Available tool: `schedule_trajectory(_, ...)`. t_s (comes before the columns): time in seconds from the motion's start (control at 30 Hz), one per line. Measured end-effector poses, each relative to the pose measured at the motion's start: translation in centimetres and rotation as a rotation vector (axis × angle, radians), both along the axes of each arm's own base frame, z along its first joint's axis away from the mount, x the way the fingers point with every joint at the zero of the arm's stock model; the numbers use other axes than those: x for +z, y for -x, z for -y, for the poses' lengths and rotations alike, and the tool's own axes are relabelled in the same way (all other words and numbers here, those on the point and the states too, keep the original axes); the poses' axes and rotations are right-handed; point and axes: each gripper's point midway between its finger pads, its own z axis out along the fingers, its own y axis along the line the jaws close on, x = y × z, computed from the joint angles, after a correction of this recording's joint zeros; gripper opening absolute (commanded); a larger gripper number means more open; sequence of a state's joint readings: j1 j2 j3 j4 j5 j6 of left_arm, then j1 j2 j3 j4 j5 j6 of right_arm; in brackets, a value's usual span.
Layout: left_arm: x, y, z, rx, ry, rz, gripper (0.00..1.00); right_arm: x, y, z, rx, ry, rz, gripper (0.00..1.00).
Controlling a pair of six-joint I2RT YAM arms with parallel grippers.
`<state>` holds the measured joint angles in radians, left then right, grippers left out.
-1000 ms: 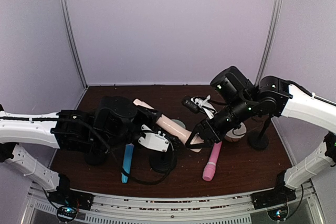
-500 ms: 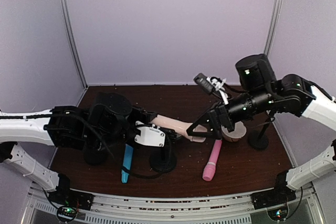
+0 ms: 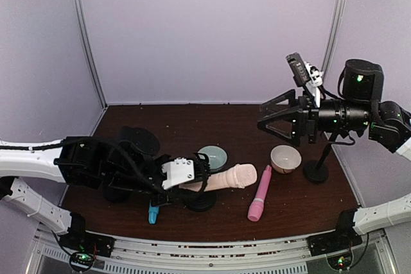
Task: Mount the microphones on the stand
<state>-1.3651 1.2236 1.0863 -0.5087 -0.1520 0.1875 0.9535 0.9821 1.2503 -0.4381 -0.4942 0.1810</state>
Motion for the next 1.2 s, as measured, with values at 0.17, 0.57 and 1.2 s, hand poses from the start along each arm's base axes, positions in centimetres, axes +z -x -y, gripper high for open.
schedule_trajectory(0.17,-2.2,0.0,-0.1,0.033,0.036,-0.159,0.13,-2.8,1.4,-3.0,0.123,0.122,-0.002,0.80)
schedule_trajectory(0.57,-0.1,0.4,1.0,0.000,0.180,-0.255,0.10,-7.9,3.9,-4.5,0.196,0.332,0.011,0.75)
schedule_trajectory(1.2,0.2,0.6,1.4,-0.012,0.217,-0.262,0.09,-9.7,3.2,-5.3,0.162,0.382,-0.029,0.50)
